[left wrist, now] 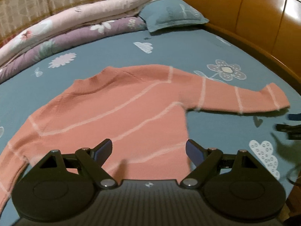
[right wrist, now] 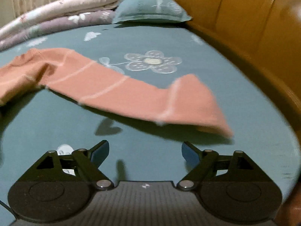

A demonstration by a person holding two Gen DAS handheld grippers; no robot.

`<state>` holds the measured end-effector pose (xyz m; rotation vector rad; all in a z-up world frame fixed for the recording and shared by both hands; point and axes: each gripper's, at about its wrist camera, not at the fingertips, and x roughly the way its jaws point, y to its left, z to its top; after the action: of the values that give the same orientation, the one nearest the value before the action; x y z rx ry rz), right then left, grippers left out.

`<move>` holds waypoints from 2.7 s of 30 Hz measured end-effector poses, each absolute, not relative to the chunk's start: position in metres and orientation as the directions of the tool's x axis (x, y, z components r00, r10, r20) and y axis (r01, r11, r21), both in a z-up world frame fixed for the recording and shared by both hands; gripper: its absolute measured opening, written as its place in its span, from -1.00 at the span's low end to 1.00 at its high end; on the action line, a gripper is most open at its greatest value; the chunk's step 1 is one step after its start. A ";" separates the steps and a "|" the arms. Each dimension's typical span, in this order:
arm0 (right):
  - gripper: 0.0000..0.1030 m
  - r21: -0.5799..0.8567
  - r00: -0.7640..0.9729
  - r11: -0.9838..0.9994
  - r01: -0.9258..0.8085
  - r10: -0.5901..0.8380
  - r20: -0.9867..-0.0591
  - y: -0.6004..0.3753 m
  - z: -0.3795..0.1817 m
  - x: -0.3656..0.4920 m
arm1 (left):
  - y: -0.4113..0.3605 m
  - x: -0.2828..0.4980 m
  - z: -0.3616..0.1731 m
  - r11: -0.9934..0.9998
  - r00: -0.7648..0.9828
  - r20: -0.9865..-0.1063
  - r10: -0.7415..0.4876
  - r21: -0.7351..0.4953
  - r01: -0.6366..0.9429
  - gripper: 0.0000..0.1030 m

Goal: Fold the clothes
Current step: 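Stretch the sleeve straight away from the body with the right tool, then release, then move the open right tool over to the sweater collar, then grasp the collar ribbing with the right tool and pull it straight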

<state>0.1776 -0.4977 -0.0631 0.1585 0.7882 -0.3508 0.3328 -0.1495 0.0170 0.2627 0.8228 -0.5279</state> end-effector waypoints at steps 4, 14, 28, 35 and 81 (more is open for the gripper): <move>0.75 0.082 0.715 0.938 0.337 -0.199 -0.670 -0.509 -0.083 0.194 | -0.161 0.324 0.017 0.834 0.548 -0.771 -0.323 0.042 0.550 0.66; 0.90 0.220 0.815 0.926 0.306 -0.136 -0.563 -0.526 -0.085 0.213 | -0.189 0.312 0.025 0.829 0.552 -0.778 -0.300 0.073 0.554 0.66; 0.94 0.560 0.893 0.718 0.414 -0.200 -0.404 -0.611 -0.077 0.144 | -0.225 0.308 0.023 0.792 0.527 -0.786 -0.323 0.080 0.605 0.66; 0.92 0.588 0.892 0.674 0.448 -0.286 -0.351 -0.615 -0.070 0.125 | -0.225 0.306 0.023 0.799 0.541 -0.783 -0.307 0.097 0.594 0.66; -0.10 0.076 0.673 0.957 -0.278 0.251 -0.696 -0.371 -0.022 0.587 | -0.059 0.369 -0.010 0.975 0.627 -0.757 -0.186 -0.065 0.212 0.73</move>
<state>0.5874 -0.3708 -0.0221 -0.0374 0.7775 0.2979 0.3694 -0.0593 -0.0098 0.0314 0.8637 -0.2282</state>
